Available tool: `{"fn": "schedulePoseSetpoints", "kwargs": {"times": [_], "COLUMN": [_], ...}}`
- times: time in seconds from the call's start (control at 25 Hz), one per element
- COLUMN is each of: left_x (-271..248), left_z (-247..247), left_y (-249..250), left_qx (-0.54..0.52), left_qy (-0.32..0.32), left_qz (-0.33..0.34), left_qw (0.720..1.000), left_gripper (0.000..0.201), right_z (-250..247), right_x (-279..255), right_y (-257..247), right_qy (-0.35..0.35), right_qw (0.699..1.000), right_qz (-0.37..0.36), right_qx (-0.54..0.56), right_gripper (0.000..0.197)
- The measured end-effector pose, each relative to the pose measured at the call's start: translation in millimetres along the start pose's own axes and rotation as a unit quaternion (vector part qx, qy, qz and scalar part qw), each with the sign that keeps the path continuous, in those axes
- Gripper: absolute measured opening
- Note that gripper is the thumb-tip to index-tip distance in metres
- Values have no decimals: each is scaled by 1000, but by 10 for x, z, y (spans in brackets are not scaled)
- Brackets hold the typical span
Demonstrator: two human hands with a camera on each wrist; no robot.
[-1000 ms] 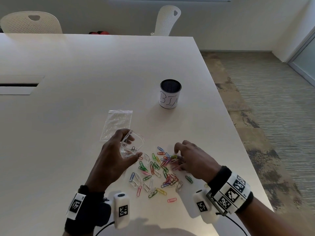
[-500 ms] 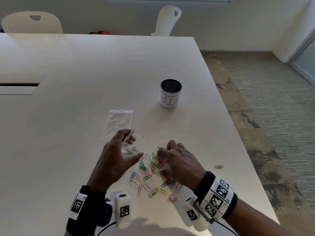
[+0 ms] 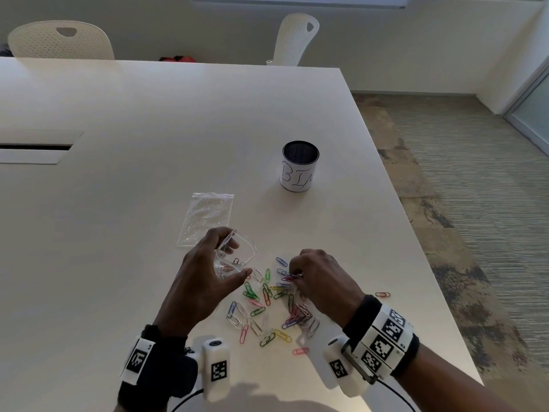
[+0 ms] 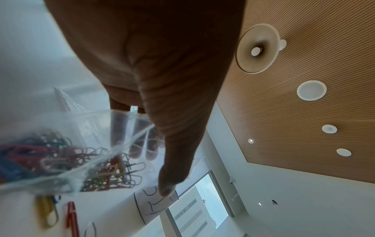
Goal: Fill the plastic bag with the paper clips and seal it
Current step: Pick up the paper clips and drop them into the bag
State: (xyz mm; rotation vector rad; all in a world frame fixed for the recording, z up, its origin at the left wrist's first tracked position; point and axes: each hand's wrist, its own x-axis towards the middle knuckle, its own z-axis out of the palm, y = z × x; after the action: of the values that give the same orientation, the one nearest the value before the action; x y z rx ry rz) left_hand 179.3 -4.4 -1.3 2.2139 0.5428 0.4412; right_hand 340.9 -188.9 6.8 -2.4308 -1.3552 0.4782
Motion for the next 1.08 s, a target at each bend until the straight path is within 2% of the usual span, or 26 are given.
{"fn": "schedulePoseSetpoints", "kwargs": {"times": [0.16, 0.24, 0.36, 0.56, 0.68, 0.92, 1.08], "left_x": [13, 15, 13, 12, 12, -15, -25], "left_z": [9, 17, 35, 44, 46, 53, 37], "left_y": [1, 1, 4, 3, 16, 42, 32], "left_qx": [-2, -2, -2, 2, 6, -7, -26], "left_qy": [-4, -6, -8, -8, -7, -4, 2], "left_qz": [2, 3, 3, 5, 2, -1, 3], "left_qw": [1000, 1000, 1000, 1000, 1000, 1000, 1000], "left_gripper": [64, 63, 63, 63, 64, 65, 64], "right_z": [-71, -134, -254, -504, -532, -337, -312], "right_x": [44, 64, 120, 217, 292, 440, 463], "right_y": [91, 116, 120, -143, -405, -731, -786], "right_qy": [10, 23, 36, 52, 43, 40, 25], "right_qw": [999, 996, 984, 959, 965, 983, 979], "right_qz": [20, 22, 28, -9, -56, -120, -143], "right_qx": [40, 83, 172, 279, 252, 129, 143], "right_gripper": [9, 4, 7, 10, 10, 12, 15]}}
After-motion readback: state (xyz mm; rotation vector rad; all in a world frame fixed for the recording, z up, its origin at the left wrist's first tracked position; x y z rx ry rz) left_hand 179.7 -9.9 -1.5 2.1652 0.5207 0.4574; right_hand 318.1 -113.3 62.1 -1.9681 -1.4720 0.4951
